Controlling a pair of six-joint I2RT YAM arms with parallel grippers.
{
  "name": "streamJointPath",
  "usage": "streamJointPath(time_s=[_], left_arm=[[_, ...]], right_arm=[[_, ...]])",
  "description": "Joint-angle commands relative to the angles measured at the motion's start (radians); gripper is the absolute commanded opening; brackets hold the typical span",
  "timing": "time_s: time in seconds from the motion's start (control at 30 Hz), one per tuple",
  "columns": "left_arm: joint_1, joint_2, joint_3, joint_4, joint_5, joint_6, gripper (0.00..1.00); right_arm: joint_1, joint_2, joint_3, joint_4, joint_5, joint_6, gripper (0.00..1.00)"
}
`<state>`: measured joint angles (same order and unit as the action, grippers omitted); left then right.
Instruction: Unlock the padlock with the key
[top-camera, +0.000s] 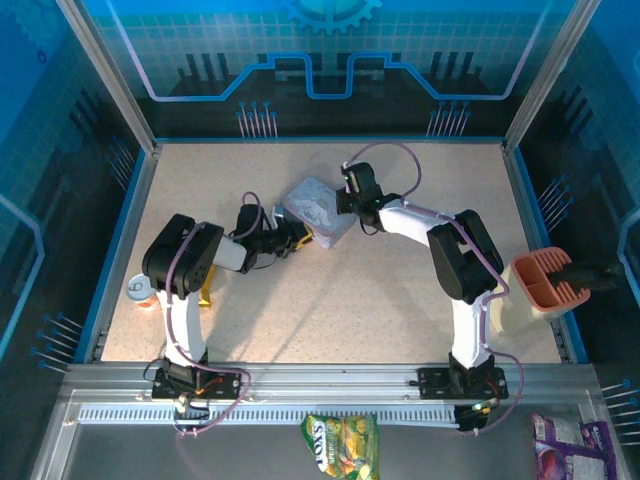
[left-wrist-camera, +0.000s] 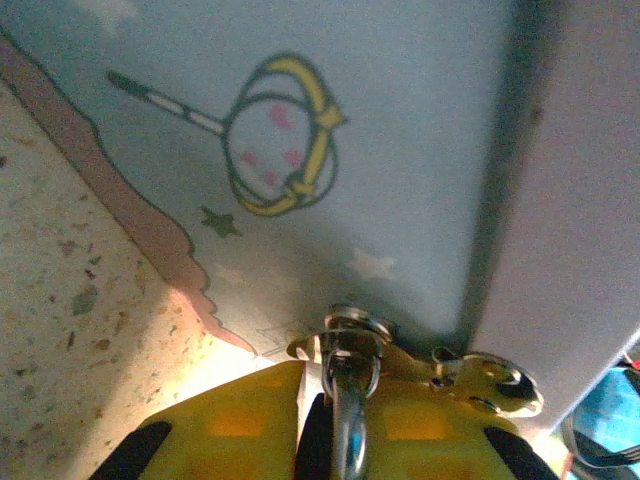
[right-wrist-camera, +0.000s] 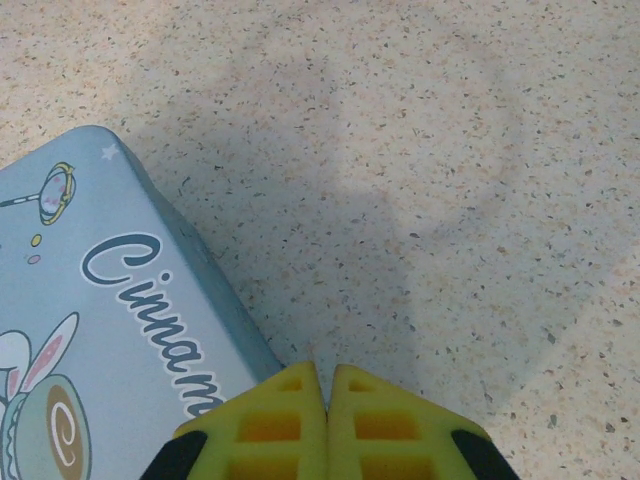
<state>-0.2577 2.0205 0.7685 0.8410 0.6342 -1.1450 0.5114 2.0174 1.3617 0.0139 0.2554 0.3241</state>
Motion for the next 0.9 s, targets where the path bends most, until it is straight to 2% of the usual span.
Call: streamJointPath(time_s=[0.0,0.07,0.37,0.63,0.87], left_arm=[[-0.012,0.105,-0.038,0.013,-0.042,-0.239,0.0],[-0.012,0.131,-0.032,0.057,-0.026,-0.265,0.0],[-0.012,0.332,-0.015,0.514,0.004,-0.412,0.0],[-0.013,0.39,-0.01,0.558,-0.029,-0.423,0.0],[-0.04,0.392,-0.014,0.539,-0.128,-0.436,0.0]], right_arm=[[0.053,0.05,-0.075,-0.241,-0.136,-0.004,0.0],[0.052,0.046,-0.078,-0.232,-0.141,0.0,0.0],[-0.006,-0.091,-0.139,-0.166,-0.217,0.055,0.0],[-0.095,-0.286,-0.231,-0.109,-0.294,0.13,0.0],[-0.102,-0.443,-0.387,-0.048,-0.385,0.219,0.0]])
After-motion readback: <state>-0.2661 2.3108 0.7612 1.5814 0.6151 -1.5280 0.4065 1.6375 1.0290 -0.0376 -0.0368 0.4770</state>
